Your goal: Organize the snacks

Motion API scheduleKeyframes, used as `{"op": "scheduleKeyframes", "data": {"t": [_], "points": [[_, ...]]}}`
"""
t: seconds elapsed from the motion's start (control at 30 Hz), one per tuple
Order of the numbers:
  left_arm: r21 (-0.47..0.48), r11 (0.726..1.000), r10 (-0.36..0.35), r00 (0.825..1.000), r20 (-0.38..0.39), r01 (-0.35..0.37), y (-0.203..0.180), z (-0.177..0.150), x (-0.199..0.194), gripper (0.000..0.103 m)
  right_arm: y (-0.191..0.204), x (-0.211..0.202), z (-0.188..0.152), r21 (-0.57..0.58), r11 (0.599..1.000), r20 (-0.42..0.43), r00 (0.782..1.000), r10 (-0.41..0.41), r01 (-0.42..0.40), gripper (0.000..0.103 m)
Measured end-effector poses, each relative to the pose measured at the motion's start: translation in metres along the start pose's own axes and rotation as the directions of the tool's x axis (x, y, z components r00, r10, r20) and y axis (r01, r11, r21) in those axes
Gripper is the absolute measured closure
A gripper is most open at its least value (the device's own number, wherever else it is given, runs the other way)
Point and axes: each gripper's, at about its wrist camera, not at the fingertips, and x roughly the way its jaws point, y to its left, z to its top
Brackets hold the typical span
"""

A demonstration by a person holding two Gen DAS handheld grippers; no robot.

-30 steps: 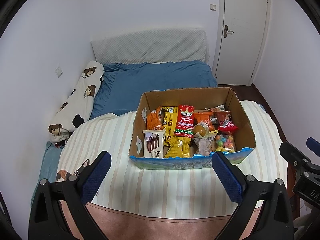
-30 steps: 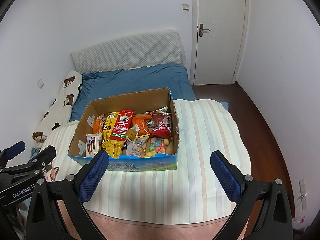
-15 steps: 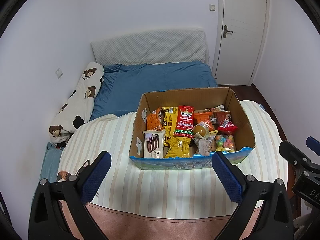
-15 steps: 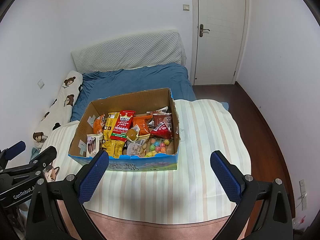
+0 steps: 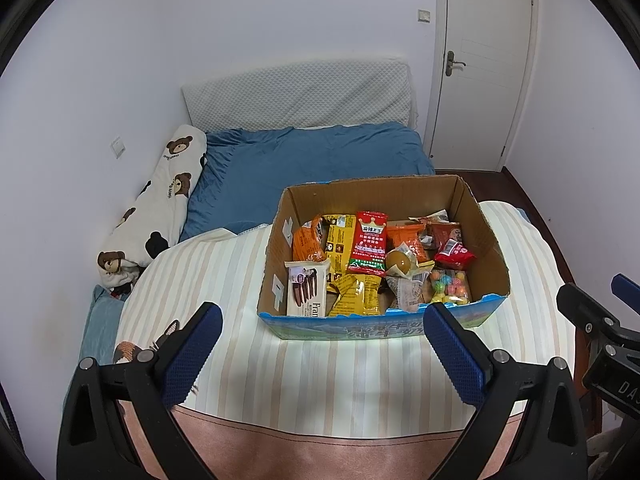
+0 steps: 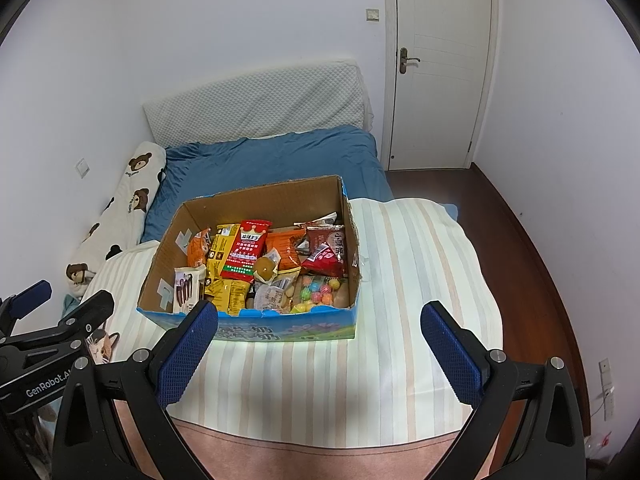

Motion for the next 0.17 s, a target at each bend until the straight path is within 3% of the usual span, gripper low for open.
{"op": "scheduleKeyframes", "data": {"t": [0.17], "points": [[0.006,1.0,-0.002,1.0,0.01,0.002,-0.0006,0.0016,-0.0026,0.0,-0.0007,0.0001,-0.0003,-0.003,1.0,-0.001,1.0,0.0,0.0,0.0]]}}
